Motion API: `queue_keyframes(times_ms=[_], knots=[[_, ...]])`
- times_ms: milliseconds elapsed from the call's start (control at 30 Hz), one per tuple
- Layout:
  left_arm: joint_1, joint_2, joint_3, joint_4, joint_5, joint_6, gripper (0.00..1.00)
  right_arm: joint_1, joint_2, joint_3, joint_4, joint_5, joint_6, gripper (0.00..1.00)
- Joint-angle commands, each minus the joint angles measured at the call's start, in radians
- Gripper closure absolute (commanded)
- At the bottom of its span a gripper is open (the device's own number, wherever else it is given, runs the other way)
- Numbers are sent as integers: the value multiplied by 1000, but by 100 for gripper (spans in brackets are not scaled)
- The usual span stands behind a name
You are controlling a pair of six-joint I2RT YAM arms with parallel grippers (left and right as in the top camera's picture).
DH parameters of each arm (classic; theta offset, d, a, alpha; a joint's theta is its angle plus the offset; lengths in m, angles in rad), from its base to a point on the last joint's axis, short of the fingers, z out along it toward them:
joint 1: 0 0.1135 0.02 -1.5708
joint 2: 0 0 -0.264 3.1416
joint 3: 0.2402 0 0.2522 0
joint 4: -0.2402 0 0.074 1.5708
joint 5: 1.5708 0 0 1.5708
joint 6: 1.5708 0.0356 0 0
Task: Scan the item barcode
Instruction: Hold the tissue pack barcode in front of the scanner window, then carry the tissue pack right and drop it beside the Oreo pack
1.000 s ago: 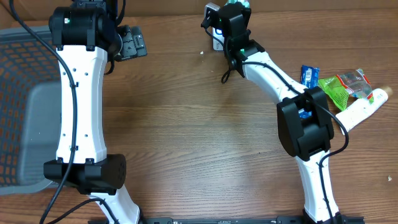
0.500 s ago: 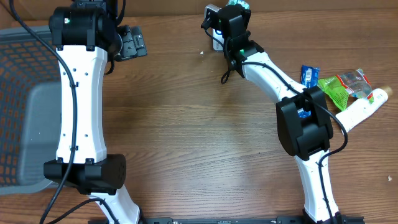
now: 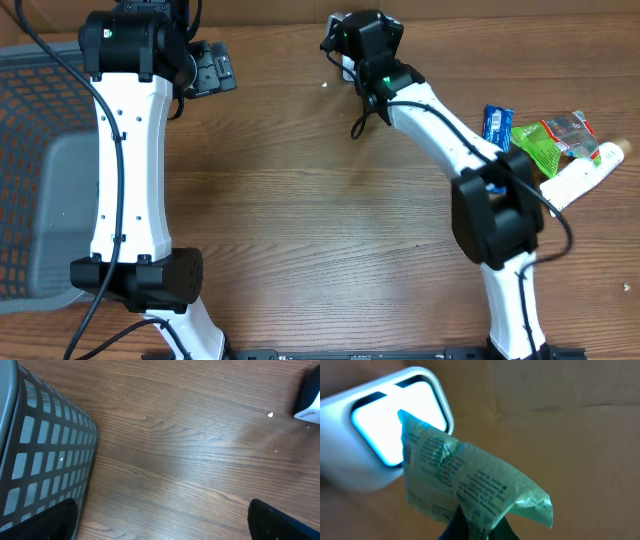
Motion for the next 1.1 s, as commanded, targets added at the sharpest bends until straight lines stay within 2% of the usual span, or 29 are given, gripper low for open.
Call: queue_keyframes(times_ms=[0, 133, 200, 300, 433, 500, 600, 767, 933, 967, 1033, 1067], knots=[[-1, 2, 0, 2, -13, 16, 0, 50, -217, 18, -132, -32, 204, 96], [-1, 2, 0, 2, -13, 16, 0, 63, -349, 18, -406, -173, 494, 96], [-1, 2, 0, 2, -13, 16, 0, 49, -425, 18, -561, -252, 751, 96], [-1, 2, 0, 2, -13, 16, 1, 9, -476, 18, -694, -309, 962, 96], [-1, 2, 0, 2, -13, 16, 0, -136, -513, 18, -895, -396, 1318, 96], [-1, 2, 0, 2, -13, 16, 0, -253, -505, 9, -994, -406, 1537, 96], [-1, 2, 0, 2, -13, 16, 0, -379, -494, -40, -1045, -406, 1717, 96], [-1, 2, 0, 2, -13, 16, 0, -563, -486, -204, -999, -410, 1901, 96], [-1, 2, 0, 2, -13, 16, 0, -661, -486, -376, -866, -447, 1933, 96], [-1, 2, 0, 2, -13, 16, 0, -672, -486, -399, -847, -447, 1933, 93], [-1, 2, 0, 2, -13, 16, 0, -686, -486, -428, -825, -447, 1933, 79], [-1, 2, 0, 2, -13, 16, 0, -692, -486, -430, -826, -447, 1933, 68]])
